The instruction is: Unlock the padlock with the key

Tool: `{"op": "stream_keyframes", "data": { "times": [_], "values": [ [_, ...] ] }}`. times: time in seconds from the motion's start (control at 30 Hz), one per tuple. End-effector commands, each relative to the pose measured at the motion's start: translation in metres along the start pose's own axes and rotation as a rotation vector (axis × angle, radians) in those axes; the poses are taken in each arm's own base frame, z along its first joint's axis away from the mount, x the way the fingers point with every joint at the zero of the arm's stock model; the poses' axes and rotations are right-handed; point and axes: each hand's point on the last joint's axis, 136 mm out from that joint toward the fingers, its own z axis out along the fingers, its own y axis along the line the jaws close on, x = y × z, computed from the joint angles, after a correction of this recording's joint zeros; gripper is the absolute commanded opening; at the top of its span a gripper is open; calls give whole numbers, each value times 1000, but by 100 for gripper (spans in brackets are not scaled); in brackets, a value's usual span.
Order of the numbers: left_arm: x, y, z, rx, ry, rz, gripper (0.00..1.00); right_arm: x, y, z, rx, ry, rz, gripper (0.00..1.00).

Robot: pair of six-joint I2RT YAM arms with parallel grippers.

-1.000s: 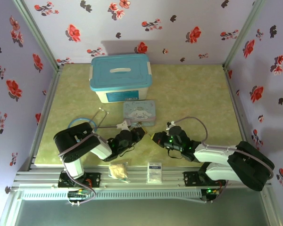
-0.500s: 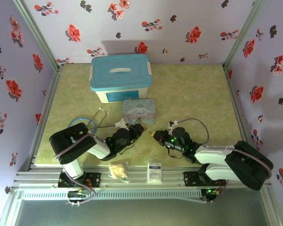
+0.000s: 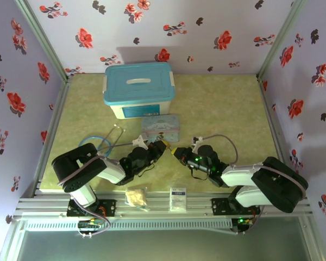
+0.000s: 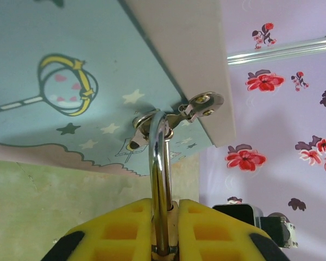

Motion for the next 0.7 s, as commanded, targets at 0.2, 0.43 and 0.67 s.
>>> {"op": "stream_keyframes", "data": {
  "times": [0.2,0.43,0.67],
  "values": [
    [-7,-45,-2,141,-15,-13,0,-11,33,-1,-119,-37,-27,0],
    [2,-54,2,178,23,-37,0,-16,43,6,-167,-32,-25,0],
    [11,-60,0,193,69,-37,0,-32,29,3,-165,-29,11,0]
  ]
}}
